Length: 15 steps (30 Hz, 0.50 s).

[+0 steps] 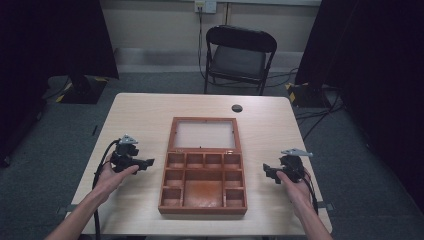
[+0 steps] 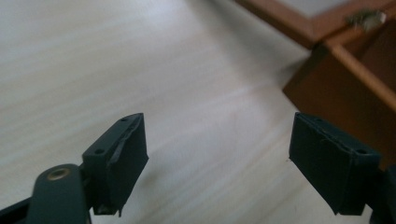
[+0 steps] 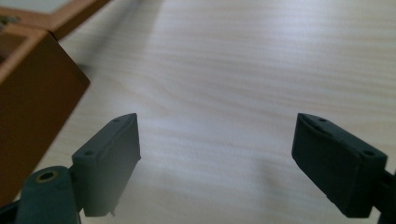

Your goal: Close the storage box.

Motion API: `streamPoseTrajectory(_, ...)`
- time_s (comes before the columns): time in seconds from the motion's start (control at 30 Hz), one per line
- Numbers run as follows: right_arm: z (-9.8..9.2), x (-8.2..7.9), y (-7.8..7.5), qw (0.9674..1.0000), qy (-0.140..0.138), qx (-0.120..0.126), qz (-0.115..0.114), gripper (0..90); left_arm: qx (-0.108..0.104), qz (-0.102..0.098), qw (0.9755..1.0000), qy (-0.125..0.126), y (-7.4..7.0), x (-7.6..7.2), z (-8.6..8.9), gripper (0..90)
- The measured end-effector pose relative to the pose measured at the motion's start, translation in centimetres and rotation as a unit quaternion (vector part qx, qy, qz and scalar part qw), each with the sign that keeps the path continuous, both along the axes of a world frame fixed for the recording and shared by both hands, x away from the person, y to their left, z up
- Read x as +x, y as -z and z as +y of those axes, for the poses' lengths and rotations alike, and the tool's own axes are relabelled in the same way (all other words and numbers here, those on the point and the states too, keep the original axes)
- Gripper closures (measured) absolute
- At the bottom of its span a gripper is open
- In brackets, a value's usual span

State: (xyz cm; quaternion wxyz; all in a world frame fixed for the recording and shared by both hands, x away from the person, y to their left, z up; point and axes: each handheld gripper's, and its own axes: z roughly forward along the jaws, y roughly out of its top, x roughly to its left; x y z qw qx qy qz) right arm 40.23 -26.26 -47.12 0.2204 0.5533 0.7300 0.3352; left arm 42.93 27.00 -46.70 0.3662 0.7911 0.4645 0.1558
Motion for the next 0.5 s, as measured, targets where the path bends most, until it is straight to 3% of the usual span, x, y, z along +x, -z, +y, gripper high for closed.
streamPoseTrajectory(0.03,0.1,0.1,-0.3,1.0,-0.005,0.003,-0.004,15.1,-0.006,-0.001,1.0,-0.001,-0.1,0.0,-0.2,20.4)
streamPoseTrajectory(0.13,0.9,0.8,-1.5,0.9994,-0.021,0.015,-0.024,15.0,0.021,0.006,0.9995,0.021,-0.6,0.4,-0.9,19.9)
streamPoseTrajectory(0.23,1.4,1.3,-2.0,0.999,-0.028,0.009,-0.032,15.2,-0.011,-0.022,0.9997,0.004,-1.4,0.7,-1.4,20.5)
streamPoseTrajectory(0.27,1.9,1.9,-2.5,0.9985,-0.037,0.014,-0.038,15.7,-0.012,-0.008,0.9997,0.02,-2.0,1.5,-1.8,20.1)
streamPoseTrajectory(0.3,1.9,1.9,-2.5,0.9985,-0.037,0.014,-0.038,15.7,-0.012,-0.008,0.9997,0.02,-2.0,1.5,-1.8,20.1)
streamPoseTrajectory(0.4,2.9,3.7,-3.7,0.9966,-0.064,0.031,-0.041,17.4,-0.022,-0.021,0.9994,0.016,-3.3,2.7,-2.8,20.5)
streamPoseTrajectory(0.5,3.4,4.7,-4.5,0.9964,-0.07,0.02,-0.044,17.2,-0.023,-0.028,0.9991,0.023,-4.0,3.4,-3.2,20.6)
